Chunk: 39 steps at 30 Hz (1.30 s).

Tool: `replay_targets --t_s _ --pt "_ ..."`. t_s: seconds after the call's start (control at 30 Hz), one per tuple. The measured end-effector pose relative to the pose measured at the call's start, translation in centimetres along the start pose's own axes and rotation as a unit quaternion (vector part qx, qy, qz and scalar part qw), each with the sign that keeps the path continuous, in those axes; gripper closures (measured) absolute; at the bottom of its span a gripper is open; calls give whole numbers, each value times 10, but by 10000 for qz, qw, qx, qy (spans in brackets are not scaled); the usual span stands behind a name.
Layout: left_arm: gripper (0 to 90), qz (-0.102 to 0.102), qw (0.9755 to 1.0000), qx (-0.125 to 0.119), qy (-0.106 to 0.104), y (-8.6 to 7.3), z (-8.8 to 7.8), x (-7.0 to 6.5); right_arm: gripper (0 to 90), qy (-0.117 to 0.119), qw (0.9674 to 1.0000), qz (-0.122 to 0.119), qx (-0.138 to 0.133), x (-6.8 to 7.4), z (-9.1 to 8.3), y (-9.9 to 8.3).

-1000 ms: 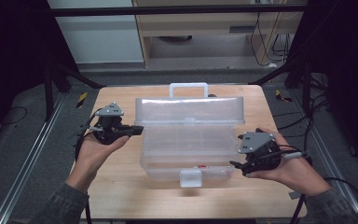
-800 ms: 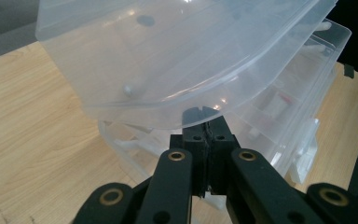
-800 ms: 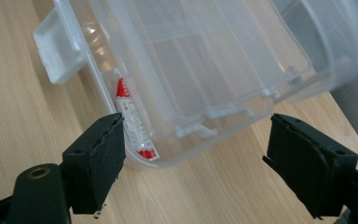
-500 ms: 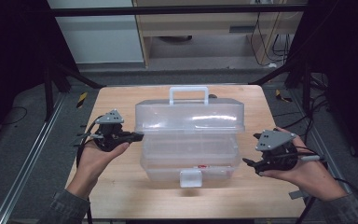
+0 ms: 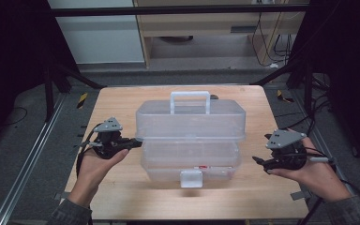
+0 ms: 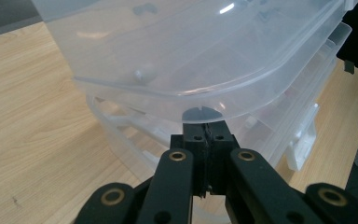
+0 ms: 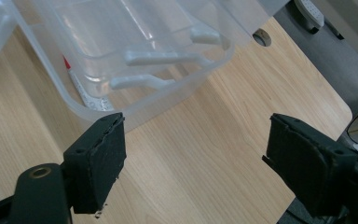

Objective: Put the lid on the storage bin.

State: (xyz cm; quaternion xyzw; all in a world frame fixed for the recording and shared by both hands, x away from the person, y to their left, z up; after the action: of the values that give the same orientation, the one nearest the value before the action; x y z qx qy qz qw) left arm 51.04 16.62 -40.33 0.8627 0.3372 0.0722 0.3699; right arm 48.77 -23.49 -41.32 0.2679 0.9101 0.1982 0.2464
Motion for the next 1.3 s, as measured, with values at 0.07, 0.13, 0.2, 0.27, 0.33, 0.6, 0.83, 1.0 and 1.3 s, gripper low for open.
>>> replay_targets --t_s 0.07,0.13,0.2,0.27,0.33,0.6,0.83,1.0,1.3 --pt "894 -17 10000 -9 41 -3 -1 1 199 -19 10000 47 -10 -3 1 -2" --pt "894 -26 10000 -20 64 -6 -1 0 199 -13 9999 114 7 -4 3 -4" --pt "894 -37 10000 -23 87 -9 -1 -1 202 -25 9999 134 18 -6 8 -6" --pt "894 -56 9999 -29 79 -12 0 -2 202 -25 9999 161 33 -8 11 -7" --pt "894 -65 9999 -29 93 -13 0 -3 202 -23 9998 181 49 -8 12 -8" --pt "893 -17 9999 -33 144 -19 1 -4 205 -93 9993 340 113 -11 21 -18" --pt "894 -22 9999 -25 127 -23 3 -5 211 -135 9988 461 139 -14 26 -24" --pt "893 -30 9999 -21 99 -26 5 -6 212 -145 9985 502 137 -15 28 -26" --pt "893 -45 10000 20 87 -34 7 -7 213 -130 9982 560 178 -15 31 -29"
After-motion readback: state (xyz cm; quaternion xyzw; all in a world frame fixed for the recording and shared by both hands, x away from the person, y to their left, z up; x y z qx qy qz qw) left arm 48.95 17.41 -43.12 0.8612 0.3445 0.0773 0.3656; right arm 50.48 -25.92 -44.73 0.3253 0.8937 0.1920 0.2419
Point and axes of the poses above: each handheld gripper's, and its own axes: z roughly forward along the jaws, y roughly out of its top, x roughly to its left, the point moved 9 cm from there along z, roughly forward along the jaws, and after that the axes turned 11 degrees about x, right-handed, at the moved point
